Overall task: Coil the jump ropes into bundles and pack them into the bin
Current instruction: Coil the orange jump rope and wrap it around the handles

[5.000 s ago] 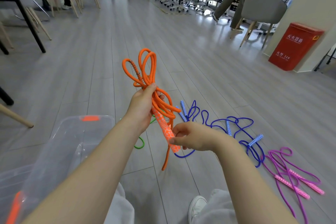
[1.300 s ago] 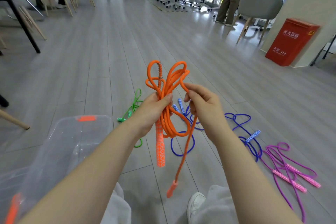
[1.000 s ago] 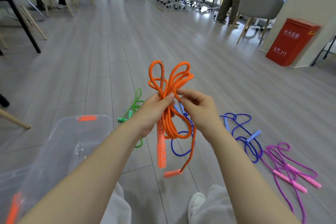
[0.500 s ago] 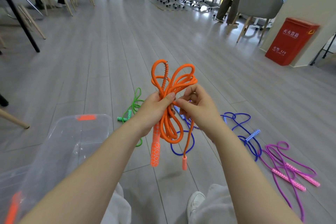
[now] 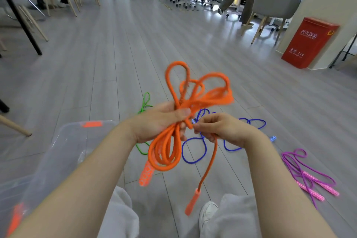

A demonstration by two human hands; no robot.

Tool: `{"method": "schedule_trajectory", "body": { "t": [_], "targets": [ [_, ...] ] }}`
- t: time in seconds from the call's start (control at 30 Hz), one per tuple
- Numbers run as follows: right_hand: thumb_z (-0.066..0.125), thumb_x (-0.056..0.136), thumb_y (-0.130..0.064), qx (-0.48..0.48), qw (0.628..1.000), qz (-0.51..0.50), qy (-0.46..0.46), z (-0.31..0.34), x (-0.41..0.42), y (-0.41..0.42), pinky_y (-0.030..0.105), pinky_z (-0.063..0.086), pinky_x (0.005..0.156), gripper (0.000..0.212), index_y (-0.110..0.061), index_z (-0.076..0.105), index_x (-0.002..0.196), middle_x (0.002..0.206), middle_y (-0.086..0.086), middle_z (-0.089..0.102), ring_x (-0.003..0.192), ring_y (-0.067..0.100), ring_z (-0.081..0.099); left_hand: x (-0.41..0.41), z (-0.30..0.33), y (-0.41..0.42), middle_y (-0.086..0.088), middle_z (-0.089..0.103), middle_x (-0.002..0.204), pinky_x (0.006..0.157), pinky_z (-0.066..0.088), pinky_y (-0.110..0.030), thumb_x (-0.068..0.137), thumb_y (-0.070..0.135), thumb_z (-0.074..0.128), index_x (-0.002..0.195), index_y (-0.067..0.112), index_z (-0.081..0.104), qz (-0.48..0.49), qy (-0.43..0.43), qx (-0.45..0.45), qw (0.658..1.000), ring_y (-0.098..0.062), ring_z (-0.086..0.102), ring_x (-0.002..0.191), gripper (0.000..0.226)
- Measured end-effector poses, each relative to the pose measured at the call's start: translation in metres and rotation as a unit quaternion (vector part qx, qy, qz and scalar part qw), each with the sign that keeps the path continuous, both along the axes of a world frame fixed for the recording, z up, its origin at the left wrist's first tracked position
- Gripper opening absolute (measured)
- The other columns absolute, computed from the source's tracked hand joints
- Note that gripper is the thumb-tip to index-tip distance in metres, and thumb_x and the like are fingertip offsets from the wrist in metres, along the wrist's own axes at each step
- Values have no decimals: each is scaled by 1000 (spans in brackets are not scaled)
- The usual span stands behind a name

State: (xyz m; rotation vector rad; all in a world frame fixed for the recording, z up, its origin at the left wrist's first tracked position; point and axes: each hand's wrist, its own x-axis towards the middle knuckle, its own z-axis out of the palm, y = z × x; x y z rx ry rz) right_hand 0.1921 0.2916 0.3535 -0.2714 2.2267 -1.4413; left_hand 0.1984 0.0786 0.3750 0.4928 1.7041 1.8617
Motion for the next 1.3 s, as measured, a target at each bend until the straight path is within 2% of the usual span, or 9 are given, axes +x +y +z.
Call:
{"method": "schedule_trajectory", "body": {
  "t": [0.07,0.13,0.3,0.5,0.63,0.9,1.1,1.2,1.3],
  "targets": [
    [68,87,-27,32,998,40,27,1,0,2,26,43,60,16,-11,70,87,61,-9,59,56,6,53,5,-5,2,-4,57,75,67,57,-31,94,20,54,92,15,59,-73,30,-84,993,-12,55,61,7],
    [68,88,-22,85,994,55,40,-4,-2,7,30,51,67,9,-13,70,87,69,1,65,65,14,61,7,-10,1,-3,56,84,70,54,-30,98,18,55,93,23,58,-153,72,-186,968,-12,54,68,8],
    [73,82,-19,120,991,52,-30,-12,-4,9,28,40,61,25,-25,69,58,68,5,53,67,17,45,14,-14,10,12,50,75,57,37,-19,96,40,56,100,23,52,-231,224,-502,803,-4,49,67,18],
    [68,89,-17,81,993,34,-74,-14,-11,14,23,43,58,10,-12,74,82,64,1,56,59,10,48,15,-17,17,4,51,90,73,37,-29,97,42,52,96,24,46,-215,255,-579,744,-16,49,83,20],
    [71,86,-36,95,986,-8,-139,-21,-11,25,22,27,44,34,-12,58,66,49,1,38,46,12,29,13,-23,16,-3,58,101,72,39,-31,97,45,50,97,22,45,-186,301,-613,707,-22,54,90,24],
    [62,90,-23,35,971,-126,-199,-21,-16,28,20,25,44,23,-13,58,70,58,1,45,45,9,33,20,-26,33,-4,62,111,71,37,-32,96,41,54,115,20,52,-210,371,-603,674,-24,57,98,28],
    [67,89,-28,94,987,-108,-73,0,-10,2,20,31,43,25,-8,65,74,53,-1,49,46,9,38,15,-41,57,-8,60,122,78,41,-35,98,34,53,126,15,53,-209,339,-660,637,-29,58,111,34],
    [60,91,-22,113,990,-87,-14,18,1,-17,21,36,44,26,-1,72,81,57,1,55,49,11,43,2,-45,47,-9,61,121,76,40,-33,99,33,52,124,13,54,-147,321,-668,655,-29,59,111,33],
    [55,90,-17,134,988,-73,31,27,15,-37,21,41,44,26,-3,69,74,52,1,58,46,14,48,-8,-54,31,-10,63,115,75,41,-32,97,36,52,117,13,57,-42,305,-640,705,-30,60,107,30]
  ]
}}
